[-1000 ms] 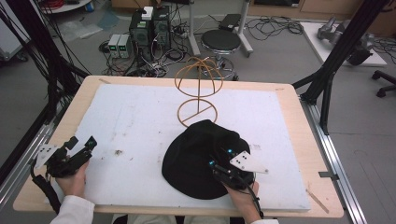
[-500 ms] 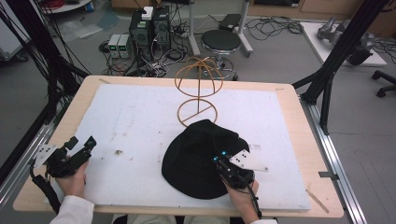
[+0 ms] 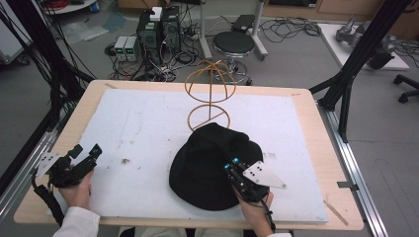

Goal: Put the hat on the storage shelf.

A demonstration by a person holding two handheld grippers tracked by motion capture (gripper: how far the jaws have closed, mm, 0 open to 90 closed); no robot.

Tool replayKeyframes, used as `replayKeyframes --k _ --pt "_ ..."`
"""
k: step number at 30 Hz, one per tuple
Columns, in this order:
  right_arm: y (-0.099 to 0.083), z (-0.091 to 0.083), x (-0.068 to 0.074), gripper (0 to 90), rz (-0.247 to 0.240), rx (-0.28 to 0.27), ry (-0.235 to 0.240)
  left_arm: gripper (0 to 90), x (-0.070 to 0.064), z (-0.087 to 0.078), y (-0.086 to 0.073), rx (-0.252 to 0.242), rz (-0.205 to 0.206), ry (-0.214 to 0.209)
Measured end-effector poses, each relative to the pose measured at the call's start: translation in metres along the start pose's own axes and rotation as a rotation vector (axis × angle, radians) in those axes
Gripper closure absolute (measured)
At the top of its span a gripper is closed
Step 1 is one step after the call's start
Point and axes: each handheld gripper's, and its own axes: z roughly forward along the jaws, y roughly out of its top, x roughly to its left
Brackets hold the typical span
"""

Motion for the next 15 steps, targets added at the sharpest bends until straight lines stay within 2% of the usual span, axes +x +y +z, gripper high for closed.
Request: replayKeyframes --k 1,5,6,9,15 --pt "0.003 -0.002 0.0 86.2 0.003 -0.031 0.003 26.0 0.0 -0.001 0.0 -0.001 -0.001 0.001" --pt "0.007 -0.004 0.0 86.2 0.0 -0.064 -0.004 26.0 0.0 -0.001 0.0 -0.003 -0.004 0.003" --pt "0.01 -0.005 -0.001 86.2 -0.004 -0.087 -0.019 26.0 0.0 -0.001 0.0 -0.002 -0.005 0.004" --pt "0.013 -0.007 -0.002 86.2 -0.005 -0.111 -0.031 26.0 0.0 -0.001 0.0 -0.001 -0.005 0.003" --pt "0.021 -0.013 -0.01 86.1 0.019 -0.188 -0.06 26.0 0.001 -0.001 0.0 0.001 -0.003 0.006"
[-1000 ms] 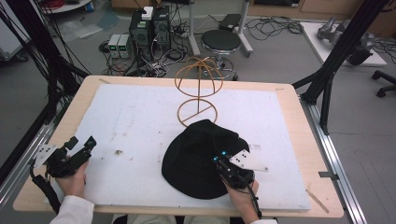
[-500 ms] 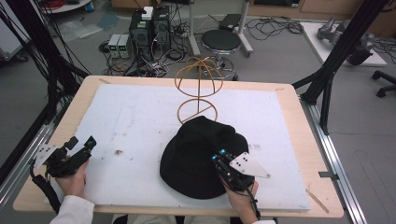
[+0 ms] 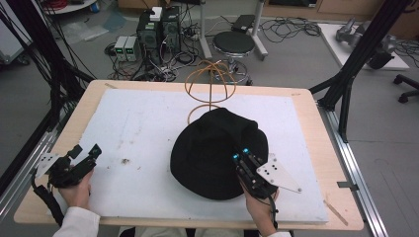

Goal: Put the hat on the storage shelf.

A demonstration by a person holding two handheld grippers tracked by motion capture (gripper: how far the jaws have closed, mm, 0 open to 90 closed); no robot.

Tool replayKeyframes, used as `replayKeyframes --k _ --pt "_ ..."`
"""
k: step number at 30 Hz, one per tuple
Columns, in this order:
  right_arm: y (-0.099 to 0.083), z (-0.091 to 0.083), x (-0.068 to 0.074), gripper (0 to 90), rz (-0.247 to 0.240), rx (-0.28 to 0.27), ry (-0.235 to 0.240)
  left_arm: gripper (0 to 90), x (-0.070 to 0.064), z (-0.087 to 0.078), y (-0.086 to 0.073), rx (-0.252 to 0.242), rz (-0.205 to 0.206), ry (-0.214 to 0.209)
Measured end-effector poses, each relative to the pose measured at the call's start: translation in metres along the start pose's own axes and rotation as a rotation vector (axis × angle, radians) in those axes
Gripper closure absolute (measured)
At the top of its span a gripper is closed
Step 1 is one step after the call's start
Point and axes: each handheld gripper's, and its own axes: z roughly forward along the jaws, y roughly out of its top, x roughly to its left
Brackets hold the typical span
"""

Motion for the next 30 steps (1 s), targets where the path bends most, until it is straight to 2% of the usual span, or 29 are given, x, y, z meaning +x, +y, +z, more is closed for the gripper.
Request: replayKeyframes --k 2,10,11,13,16,23,30 --pt "0.002 -0.001 -0.001 86.1 0.003 -0.007 -0.005 26.0 0.0 0.0 0.0 0.001 0.002 0.0" --pt "0.019 -0.004 -0.01 86.1 0.014 -0.091 -0.015 26.0 -0.002 0.0 0.0 0.003 0.01 -0.002" --pt "0.025 -0.001 -0.013 86.1 0.027 -0.113 -0.015 26.0 -0.002 0.0 0.0 0.004 0.011 -0.001" --pt "0.028 0.0 -0.014 86.1 0.03 -0.119 -0.015 26.0 -0.003 -0.001 0.0 0.001 0.01 -0.001" --pt "0.044 0.009 -0.016 86.1 0.021 -0.142 0.001 26.0 -0.003 -0.002 0.0 0.0 0.012 0.001" --pt "0.065 0.022 -0.015 86.1 0.023 -0.164 0.027 26.0 -0.002 -0.001 0.0 0.0 0.014 0.002" --pt "0.073 0.019 -0.011 86.0 0.027 -0.166 0.056 26.1 -0.003 -0.001 0.0 0.004 0.016 -0.007"
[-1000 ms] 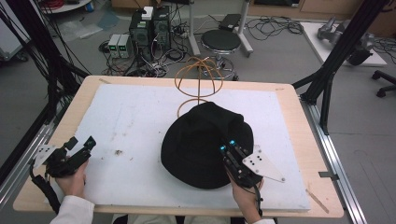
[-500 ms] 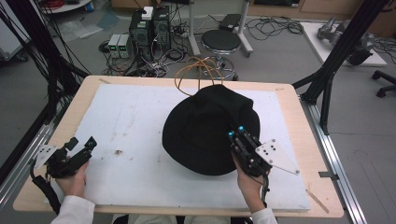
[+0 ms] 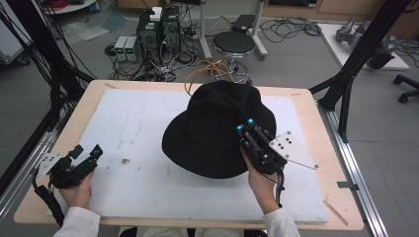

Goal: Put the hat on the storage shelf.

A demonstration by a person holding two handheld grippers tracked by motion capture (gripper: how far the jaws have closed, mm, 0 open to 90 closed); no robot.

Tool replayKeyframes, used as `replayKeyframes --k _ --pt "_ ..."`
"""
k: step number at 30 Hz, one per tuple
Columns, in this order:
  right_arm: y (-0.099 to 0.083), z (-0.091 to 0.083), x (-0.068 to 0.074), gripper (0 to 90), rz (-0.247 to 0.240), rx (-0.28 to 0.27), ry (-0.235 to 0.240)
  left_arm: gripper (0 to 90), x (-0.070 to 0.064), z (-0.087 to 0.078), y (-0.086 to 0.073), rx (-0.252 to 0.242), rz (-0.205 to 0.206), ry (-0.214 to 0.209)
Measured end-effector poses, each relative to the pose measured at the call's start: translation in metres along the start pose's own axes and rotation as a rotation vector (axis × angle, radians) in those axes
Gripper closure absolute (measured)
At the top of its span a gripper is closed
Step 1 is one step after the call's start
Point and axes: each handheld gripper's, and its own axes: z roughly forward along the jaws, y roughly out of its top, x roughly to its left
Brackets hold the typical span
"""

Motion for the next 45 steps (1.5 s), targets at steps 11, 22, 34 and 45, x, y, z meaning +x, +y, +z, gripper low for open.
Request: replayKeyframes --k 11,22,34,45 --pt "0.018 0.008 0.004 85.8 0.007 -0.031 0.023 26.0 0.0 0.0 0.0 0.001 -0.001 -0.003" --pt "0.035 0.026 -0.004 85.9 0.032 -0.113 0.009 26.0 0.0 0.001 0.0 -0.001 0.0 -0.006" --pt "0.065 0.062 -0.022 85.9 0.056 -0.234 -0.023 26.0 0.001 0.002 0.0 -0.001 -0.002 -0.007" --pt "0.082 0.094 -0.028 85.9 0.022 -0.267 -0.008 26.0 0.001 0.003 0.0 0.001 -0.001 -0.011"
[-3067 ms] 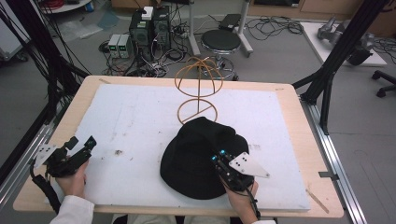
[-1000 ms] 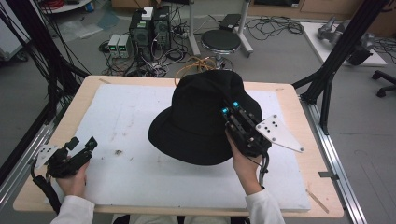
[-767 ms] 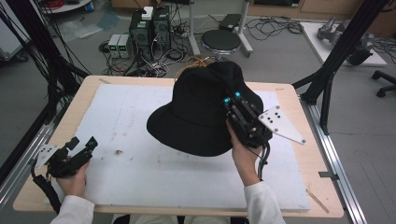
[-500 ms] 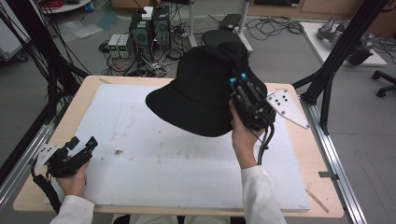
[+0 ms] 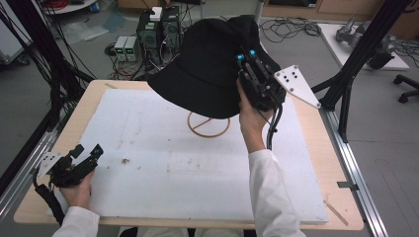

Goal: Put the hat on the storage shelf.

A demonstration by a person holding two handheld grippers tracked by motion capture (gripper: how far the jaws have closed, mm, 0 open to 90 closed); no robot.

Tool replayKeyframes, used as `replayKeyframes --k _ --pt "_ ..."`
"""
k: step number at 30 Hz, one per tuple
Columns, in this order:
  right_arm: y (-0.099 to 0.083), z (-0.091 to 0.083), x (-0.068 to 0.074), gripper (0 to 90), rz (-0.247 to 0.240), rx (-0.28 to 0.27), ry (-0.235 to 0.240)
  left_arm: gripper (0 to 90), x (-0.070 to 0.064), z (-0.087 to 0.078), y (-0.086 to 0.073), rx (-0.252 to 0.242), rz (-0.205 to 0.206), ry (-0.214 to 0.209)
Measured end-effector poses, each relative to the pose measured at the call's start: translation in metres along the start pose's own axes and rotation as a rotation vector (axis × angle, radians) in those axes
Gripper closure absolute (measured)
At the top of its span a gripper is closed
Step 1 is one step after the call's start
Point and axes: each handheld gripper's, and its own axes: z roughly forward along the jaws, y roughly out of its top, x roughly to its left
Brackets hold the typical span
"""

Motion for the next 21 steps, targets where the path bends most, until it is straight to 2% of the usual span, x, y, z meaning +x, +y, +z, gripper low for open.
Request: replayKeyframes --k 5,7,8,10,14,16,21 --pt "0.001 0.016 -0.005 85.9 -0.014 0.006 -0.002 26.0 0.0 0.001 0.0 0.003 0.002 -0.002" --pt "-0.003 0.026 -0.009 85.9 -0.011 0.019 -0.012 26.0 0.0 0.001 0.0 0.003 0.005 -0.004" --pt "-0.008 0.035 -0.013 85.9 -0.028 0.038 -0.021 26.0 0.0 0.002 0.0 0.006 0.009 -0.005" --pt "-0.011 0.038 -0.014 85.9 -0.029 0.045 -0.024 26.0 0.0 0.003 0.0 0.006 0.008 -0.005" --pt "-0.026 0.053 -0.023 85.8 -0.017 0.079 -0.05 26.0 0.0 0.003 0.0 0.005 0.004 -0.005" --pt "-0.039 0.061 -0.029 85.9 -0.015 0.102 -0.067 26.0 0.001 0.003 0.0 0.006 0.004 -0.005" --pt "-0.056 0.07 -0.034 85.8 -0.022 0.151 -0.093 26.0 0.001 0.004 0.0 0.009 0.008 -0.01"
